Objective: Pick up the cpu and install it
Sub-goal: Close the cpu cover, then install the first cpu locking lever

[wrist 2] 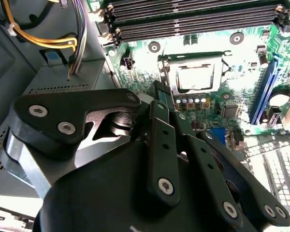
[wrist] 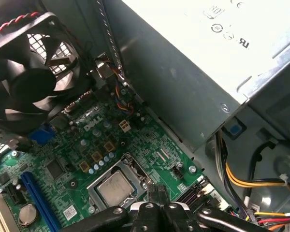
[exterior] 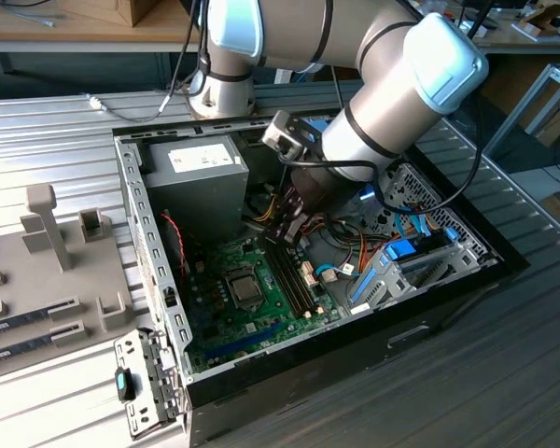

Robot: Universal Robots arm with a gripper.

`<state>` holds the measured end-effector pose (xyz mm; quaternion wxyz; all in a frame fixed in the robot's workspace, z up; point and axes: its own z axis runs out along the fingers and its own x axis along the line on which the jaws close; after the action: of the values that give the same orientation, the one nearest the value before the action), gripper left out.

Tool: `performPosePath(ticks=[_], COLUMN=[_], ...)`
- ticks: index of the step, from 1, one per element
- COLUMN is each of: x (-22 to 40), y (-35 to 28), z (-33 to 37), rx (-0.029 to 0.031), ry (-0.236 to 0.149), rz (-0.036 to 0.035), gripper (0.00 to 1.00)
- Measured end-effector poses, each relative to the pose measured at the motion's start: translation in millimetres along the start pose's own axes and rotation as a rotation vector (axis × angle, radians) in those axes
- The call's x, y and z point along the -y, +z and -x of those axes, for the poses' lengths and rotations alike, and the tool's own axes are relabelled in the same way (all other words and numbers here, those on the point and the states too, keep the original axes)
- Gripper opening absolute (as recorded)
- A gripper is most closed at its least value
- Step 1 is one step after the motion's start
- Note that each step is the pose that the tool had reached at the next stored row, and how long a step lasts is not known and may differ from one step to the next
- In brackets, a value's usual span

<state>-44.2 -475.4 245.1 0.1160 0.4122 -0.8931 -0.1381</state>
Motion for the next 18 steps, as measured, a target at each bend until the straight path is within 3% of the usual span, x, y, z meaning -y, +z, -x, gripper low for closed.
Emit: performPosePath(ticks=[3,10,18], x=[-2.5,-1.0,6.1], y=[0.9,0.6,-0.3], z=[-1.7,-3.4,-11.7], rx=[-0.0016,-0.0081,-0.0241], ry=[-0.003,-0.009,-0.006], rz=[-0.0005,-0.0047,-0.018], gripper=[0.11,0.11,0.11])
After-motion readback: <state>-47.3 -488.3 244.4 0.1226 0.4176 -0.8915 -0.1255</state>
